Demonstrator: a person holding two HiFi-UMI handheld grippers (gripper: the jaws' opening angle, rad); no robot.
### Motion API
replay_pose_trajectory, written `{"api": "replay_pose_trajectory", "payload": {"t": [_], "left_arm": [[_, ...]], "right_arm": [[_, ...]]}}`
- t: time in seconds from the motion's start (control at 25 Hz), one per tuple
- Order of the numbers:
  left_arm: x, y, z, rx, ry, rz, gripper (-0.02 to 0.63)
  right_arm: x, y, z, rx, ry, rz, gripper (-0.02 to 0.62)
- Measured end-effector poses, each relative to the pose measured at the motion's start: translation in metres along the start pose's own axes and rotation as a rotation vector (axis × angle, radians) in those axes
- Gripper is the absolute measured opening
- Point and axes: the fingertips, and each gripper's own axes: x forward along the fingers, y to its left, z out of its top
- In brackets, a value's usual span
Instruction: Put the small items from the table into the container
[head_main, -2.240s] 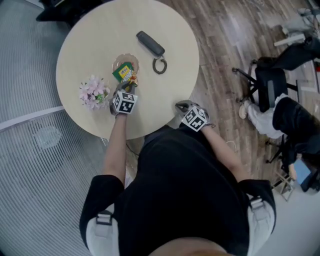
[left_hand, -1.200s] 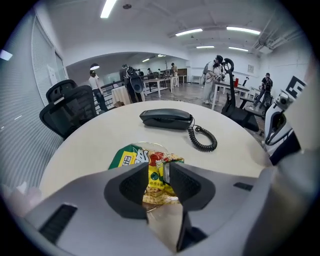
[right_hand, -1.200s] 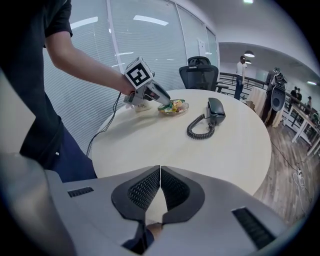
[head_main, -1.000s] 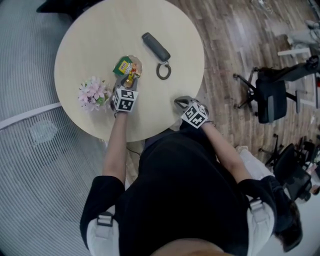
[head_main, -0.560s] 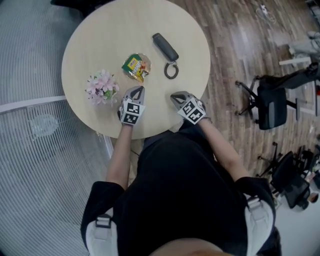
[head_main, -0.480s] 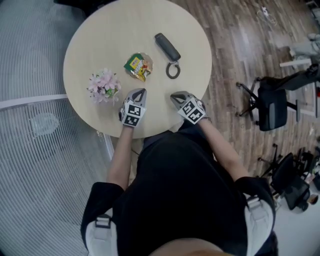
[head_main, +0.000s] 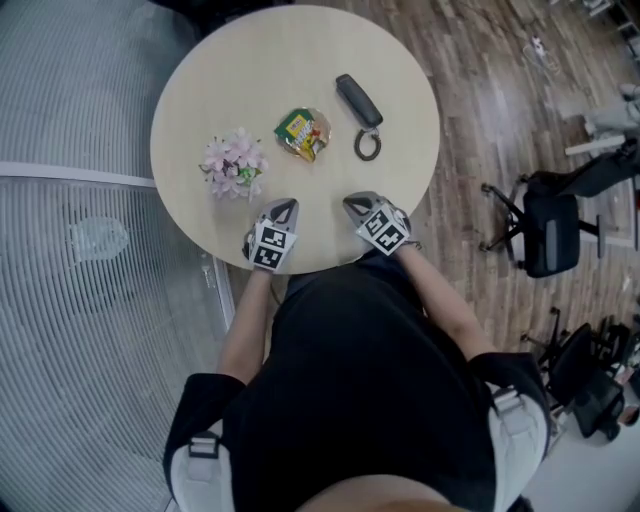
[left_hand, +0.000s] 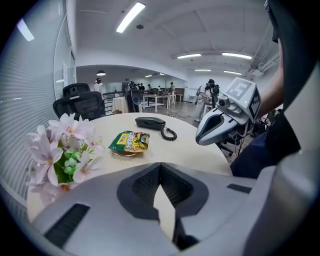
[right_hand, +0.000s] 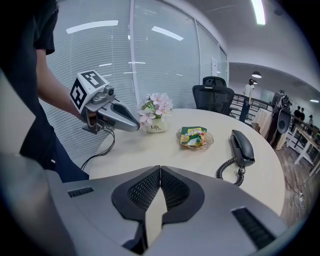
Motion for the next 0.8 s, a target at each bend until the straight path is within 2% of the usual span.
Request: {"api": "replay_pose_trajectory", "payload": {"t": [0.32, 0.8], "left_arm": [[-0.020, 0.003, -0.009, 0.008, -0.022, 0.009, 0.003], [-0.029, 0.001, -0.020, 0.020, -0.020, -0.002, 0.003]], "right_arm": [[0.006, 0.020, 0.012, -0.023, -0.011, -0.014, 0.023], [0.005, 0.032, 0.007, -0.025, 0.009, -0.026, 0.023]]}}
